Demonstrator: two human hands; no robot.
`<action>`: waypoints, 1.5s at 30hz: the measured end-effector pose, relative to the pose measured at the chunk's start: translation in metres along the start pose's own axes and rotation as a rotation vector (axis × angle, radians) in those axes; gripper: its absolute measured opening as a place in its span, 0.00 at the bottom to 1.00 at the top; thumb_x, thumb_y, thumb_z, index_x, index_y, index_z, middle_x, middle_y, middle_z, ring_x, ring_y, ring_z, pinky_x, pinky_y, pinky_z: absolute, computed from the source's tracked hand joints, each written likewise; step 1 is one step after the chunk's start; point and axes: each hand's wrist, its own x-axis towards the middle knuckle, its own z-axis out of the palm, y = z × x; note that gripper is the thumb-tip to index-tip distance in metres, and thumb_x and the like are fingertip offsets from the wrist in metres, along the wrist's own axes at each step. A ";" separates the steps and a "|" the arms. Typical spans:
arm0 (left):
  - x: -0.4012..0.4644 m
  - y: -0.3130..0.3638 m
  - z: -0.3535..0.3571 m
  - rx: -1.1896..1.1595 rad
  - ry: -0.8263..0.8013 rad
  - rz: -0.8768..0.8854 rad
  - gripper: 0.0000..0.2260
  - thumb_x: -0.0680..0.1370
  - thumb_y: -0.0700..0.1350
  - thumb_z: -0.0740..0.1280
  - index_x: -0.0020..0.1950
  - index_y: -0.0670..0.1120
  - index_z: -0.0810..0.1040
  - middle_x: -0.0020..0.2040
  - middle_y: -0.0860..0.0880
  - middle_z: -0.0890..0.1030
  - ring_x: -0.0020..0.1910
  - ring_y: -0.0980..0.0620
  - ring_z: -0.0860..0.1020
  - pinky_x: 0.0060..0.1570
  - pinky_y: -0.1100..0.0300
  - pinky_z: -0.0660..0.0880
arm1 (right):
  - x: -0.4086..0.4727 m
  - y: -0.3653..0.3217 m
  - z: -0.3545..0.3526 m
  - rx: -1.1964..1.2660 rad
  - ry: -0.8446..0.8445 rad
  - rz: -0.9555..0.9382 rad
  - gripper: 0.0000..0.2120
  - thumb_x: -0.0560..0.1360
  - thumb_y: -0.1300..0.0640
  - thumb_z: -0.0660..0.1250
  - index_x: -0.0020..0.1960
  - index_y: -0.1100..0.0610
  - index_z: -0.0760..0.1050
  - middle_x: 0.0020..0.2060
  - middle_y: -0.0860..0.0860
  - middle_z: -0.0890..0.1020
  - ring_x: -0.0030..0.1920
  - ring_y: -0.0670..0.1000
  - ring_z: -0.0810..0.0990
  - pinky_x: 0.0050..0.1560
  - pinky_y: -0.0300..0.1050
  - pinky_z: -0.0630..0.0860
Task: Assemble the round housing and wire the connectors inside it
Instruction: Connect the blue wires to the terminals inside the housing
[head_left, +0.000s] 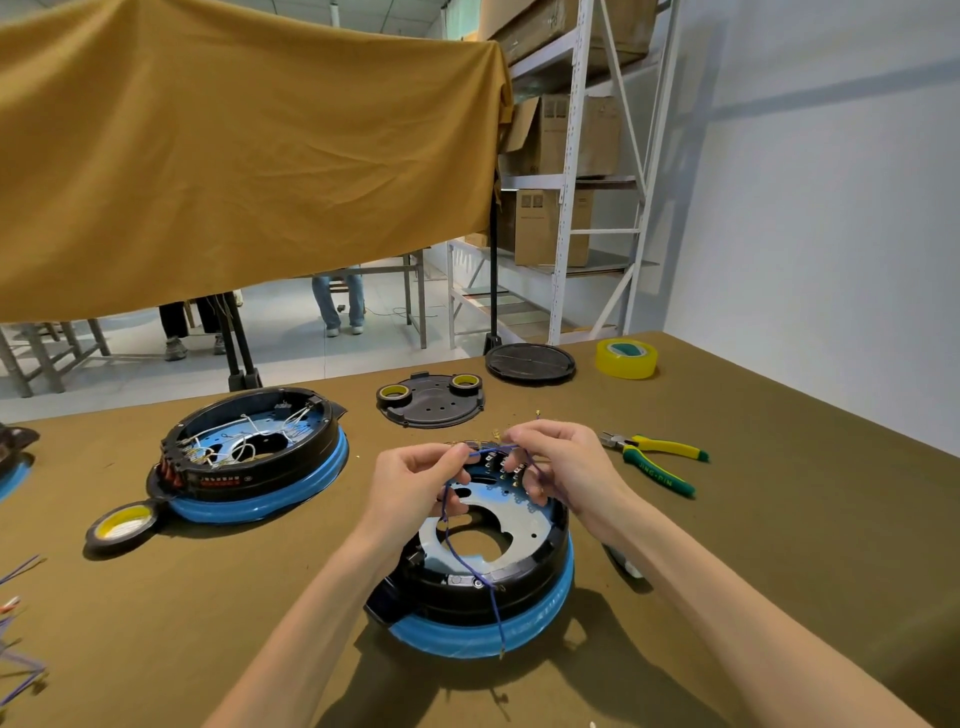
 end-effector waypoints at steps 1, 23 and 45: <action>0.000 0.000 -0.002 0.013 -0.020 -0.004 0.08 0.80 0.47 0.72 0.44 0.51 0.89 0.35 0.49 0.83 0.28 0.53 0.76 0.39 0.52 0.85 | 0.001 -0.001 -0.001 -0.017 -0.030 0.023 0.06 0.79 0.54 0.71 0.50 0.56 0.86 0.36 0.56 0.84 0.25 0.50 0.73 0.24 0.40 0.71; 0.004 -0.005 -0.009 0.020 -0.094 -0.042 0.06 0.81 0.46 0.70 0.53 0.50 0.88 0.43 0.48 0.87 0.28 0.54 0.73 0.38 0.54 0.83 | 0.004 0.014 -0.001 -0.048 -0.189 0.076 0.10 0.82 0.53 0.68 0.55 0.58 0.85 0.35 0.58 0.82 0.24 0.49 0.66 0.25 0.39 0.64; 0.008 -0.005 -0.012 0.048 -0.016 -0.102 0.09 0.82 0.46 0.69 0.53 0.44 0.87 0.31 0.53 0.78 0.28 0.54 0.67 0.31 0.61 0.75 | -0.003 0.007 -0.008 0.002 -0.149 0.192 0.06 0.79 0.59 0.71 0.53 0.61 0.83 0.45 0.63 0.86 0.44 0.60 0.88 0.41 0.45 0.84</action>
